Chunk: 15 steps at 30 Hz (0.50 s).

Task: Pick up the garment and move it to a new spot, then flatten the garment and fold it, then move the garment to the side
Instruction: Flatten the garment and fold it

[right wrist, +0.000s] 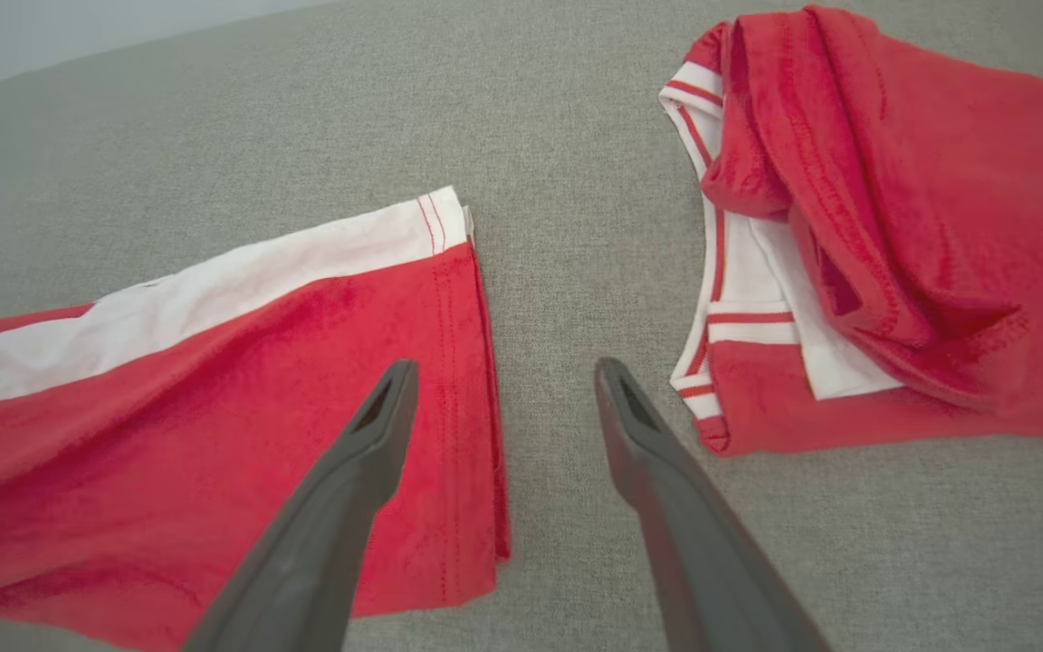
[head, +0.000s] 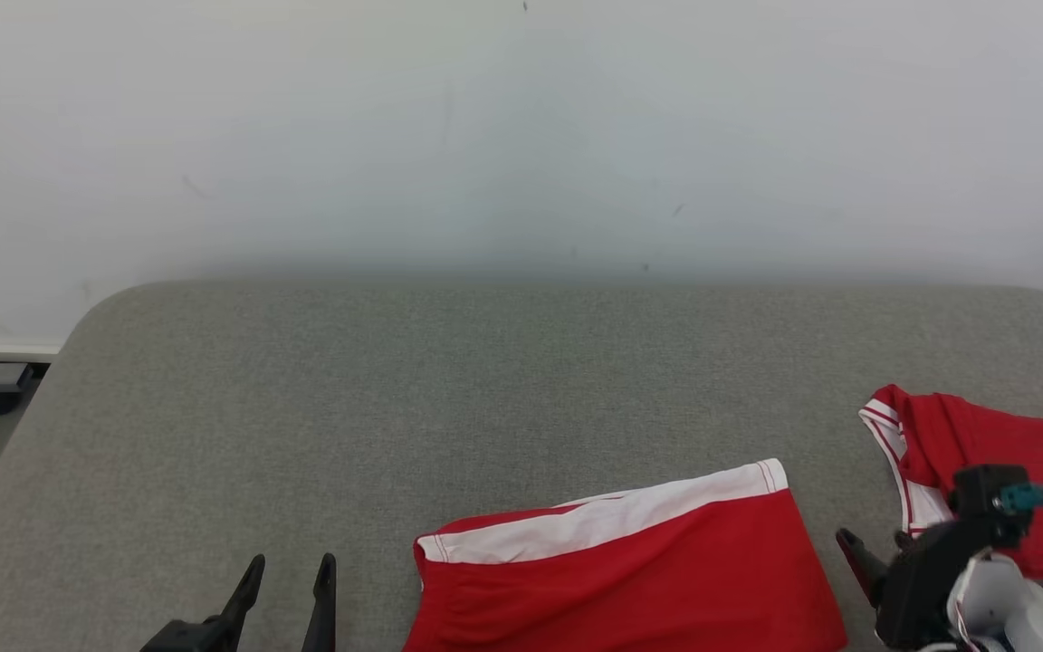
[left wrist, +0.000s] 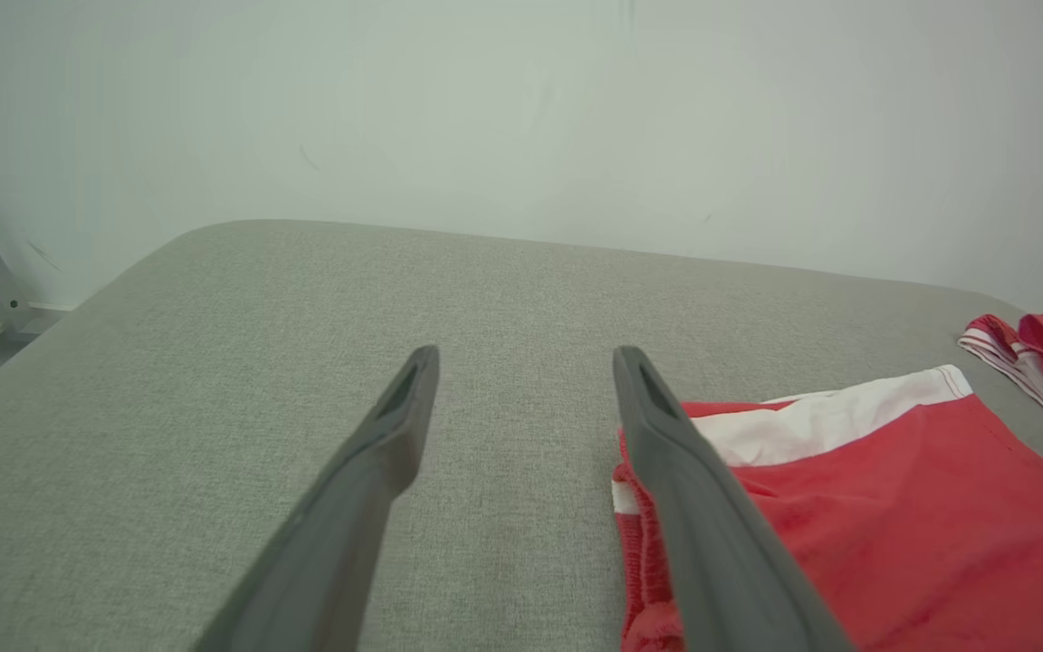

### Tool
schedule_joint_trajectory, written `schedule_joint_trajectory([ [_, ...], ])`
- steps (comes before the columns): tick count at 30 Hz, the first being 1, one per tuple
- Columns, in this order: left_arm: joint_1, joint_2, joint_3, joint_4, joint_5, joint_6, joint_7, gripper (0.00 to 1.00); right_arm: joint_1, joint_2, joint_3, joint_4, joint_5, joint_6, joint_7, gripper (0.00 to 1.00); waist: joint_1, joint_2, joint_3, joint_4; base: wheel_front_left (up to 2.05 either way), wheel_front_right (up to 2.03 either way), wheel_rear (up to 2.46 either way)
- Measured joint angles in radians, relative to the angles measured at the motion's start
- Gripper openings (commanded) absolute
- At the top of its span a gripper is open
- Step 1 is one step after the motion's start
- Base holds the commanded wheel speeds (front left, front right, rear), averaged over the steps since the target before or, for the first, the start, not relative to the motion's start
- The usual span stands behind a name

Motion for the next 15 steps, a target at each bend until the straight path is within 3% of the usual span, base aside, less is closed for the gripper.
schedule_joint_trajectory([
  [7,-0.004,0.0,-0.003,-0.001,0.007,0.0,0.004,1.0,-0.128,0.048,0.029,0.104,0.014,0.0,0.138,1.0,0.0,0.0,0.013,0.015,0.0,0.0,0.0],
  [15,-0.045,-0.014,-0.035,0.005,0.009,-0.01,0.015,1.0,-0.139,0.078,0.024,0.219,0.034,0.0,0.217,1.0,0.0,0.0,0.019,0.043,0.0,0.0,0.0],
])
